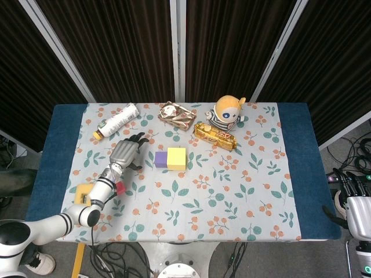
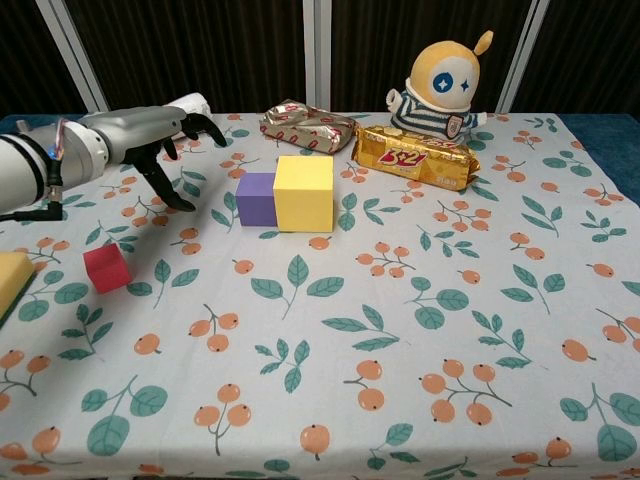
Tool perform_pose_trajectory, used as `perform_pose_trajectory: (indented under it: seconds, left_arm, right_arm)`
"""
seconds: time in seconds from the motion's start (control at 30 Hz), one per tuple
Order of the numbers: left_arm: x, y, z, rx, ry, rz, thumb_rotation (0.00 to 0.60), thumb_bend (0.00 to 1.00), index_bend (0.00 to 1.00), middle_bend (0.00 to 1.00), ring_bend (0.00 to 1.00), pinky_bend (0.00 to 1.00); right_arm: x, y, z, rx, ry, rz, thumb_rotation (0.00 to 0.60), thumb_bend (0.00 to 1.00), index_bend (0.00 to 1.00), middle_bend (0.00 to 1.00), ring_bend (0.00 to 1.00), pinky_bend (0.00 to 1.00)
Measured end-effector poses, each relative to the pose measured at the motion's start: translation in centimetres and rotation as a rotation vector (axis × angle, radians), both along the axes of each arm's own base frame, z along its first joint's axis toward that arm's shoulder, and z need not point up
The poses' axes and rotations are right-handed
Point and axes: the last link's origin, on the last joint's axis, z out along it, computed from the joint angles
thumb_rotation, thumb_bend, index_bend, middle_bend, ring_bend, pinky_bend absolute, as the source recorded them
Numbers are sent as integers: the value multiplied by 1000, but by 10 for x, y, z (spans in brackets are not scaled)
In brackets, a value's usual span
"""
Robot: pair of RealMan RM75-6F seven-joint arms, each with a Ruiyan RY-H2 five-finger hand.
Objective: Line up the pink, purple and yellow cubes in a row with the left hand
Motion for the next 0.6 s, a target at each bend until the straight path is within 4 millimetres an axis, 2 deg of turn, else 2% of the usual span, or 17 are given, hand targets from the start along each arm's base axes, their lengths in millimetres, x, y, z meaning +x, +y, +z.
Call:
perform_pose_trajectory:
  seconds: [0.17,0.27,0.47,0.6]
  left_arm:
    - [-4,1,1,-8,29,-1,600,161,235,154,146,278]
    - [-7,-6,10,-21,32,1,600,162,292,154,146,276]
    - [-16,-35,36,-68,22,18,600,161,359,154,147,276]
    - [-28,-65,53,-107,10,67,600,161,385,155,147,276]
  right_arm:
    - [-2,0,1,0,-2,-10,600,94,11,163,109,227]
    - [-2,-2,-1,9,-5,-7,600,94,11,163,109,227]
    - [1,-10,-5,28,-12,25,600,93,11,163,109,227]
    - [2,-12,-7,39,-15,37,600,93,11,163,109,227]
